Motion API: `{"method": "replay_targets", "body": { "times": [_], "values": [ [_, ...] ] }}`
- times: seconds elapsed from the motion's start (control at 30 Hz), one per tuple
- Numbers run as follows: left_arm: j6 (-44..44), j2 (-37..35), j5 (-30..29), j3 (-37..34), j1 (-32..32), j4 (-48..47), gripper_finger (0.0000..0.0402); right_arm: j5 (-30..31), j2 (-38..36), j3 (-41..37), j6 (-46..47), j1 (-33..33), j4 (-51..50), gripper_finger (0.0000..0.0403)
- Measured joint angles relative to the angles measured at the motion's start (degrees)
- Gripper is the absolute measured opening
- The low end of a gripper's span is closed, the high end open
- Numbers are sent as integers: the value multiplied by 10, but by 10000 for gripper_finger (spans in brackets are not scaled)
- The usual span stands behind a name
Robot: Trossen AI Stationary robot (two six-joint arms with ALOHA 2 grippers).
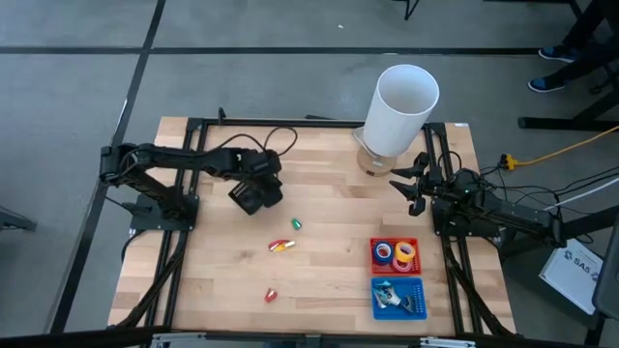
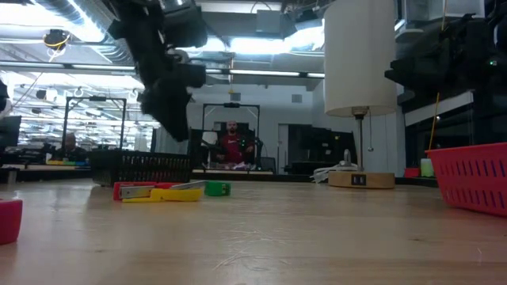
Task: Pick and place Stapler, Stapler remover, tape
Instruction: Put the green stapler into the black basket
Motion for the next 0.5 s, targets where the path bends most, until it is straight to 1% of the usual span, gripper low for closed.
{"method": "replay_targets", "body": {
  "times": [0.1,0.23,0.3,0.4,0.5],
  "values": [
    [62,0,40,6,-19,29,155,0,0,0,0,0,0,171],
    [198,0,113,6,-63,74,154,0,0,0,0,0,0,171],
    [251,0,122,6,-88,97,153,0,0,0,0,0,0,171],
    [319,0,119,6,-117,134,150,0,0,0,0,0,0,171],
    [359,7,120,6,-137,176,148,0,0,0,0,0,0,171]
  ]
}}
